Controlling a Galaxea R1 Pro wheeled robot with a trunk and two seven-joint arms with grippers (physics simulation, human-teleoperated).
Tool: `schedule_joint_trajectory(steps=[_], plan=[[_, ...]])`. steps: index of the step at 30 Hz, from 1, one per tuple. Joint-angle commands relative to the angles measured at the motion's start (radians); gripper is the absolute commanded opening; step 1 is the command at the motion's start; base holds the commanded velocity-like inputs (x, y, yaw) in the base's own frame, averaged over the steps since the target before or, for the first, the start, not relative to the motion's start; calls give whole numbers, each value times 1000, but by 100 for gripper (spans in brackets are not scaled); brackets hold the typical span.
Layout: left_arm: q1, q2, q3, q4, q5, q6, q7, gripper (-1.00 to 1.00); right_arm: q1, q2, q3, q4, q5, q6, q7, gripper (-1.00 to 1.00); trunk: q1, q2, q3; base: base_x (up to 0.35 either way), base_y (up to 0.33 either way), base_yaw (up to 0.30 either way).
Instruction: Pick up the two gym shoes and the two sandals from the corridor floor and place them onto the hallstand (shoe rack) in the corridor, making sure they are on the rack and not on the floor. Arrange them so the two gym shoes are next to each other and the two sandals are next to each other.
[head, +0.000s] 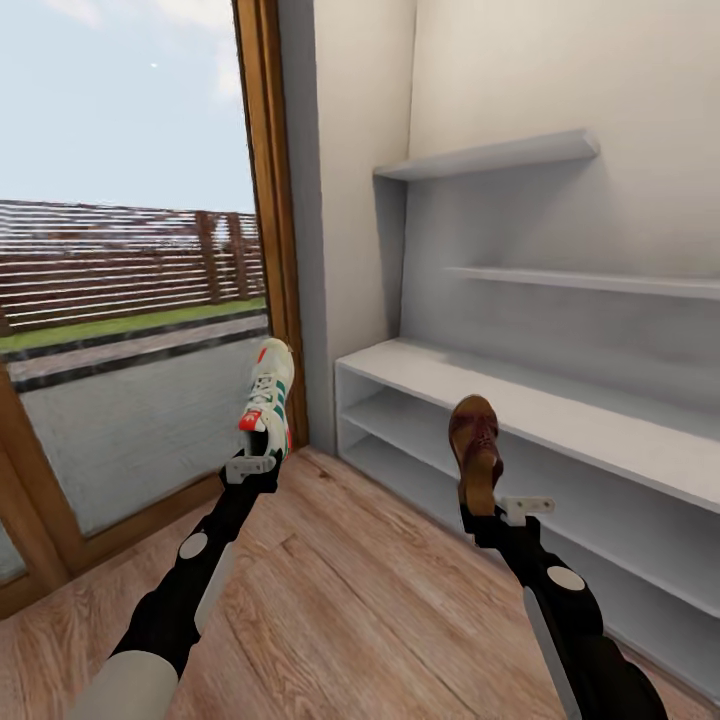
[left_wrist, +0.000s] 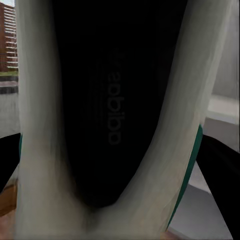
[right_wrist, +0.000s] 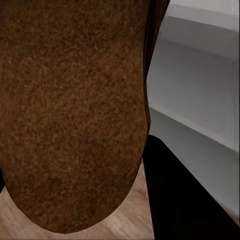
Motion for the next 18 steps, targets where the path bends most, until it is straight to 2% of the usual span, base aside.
schedule_joint_trajectory(steps=[1,6,18], plan=[[-1,-1,4,0,9,0,-9,-100,-1,0,0,-1,-3,6,0,-100,0,0,0,0,0,-300],[-1,-1,3,0,9,0,-9,-100,-1,0,0,-1,-3,6,-1,-100,0,0,3,37,40,-300],[-1,-1,4,0,9,0,-9,-100,-1,0,0,-2,-3,6,-1,-100,0,0,11,149,269,-300]])
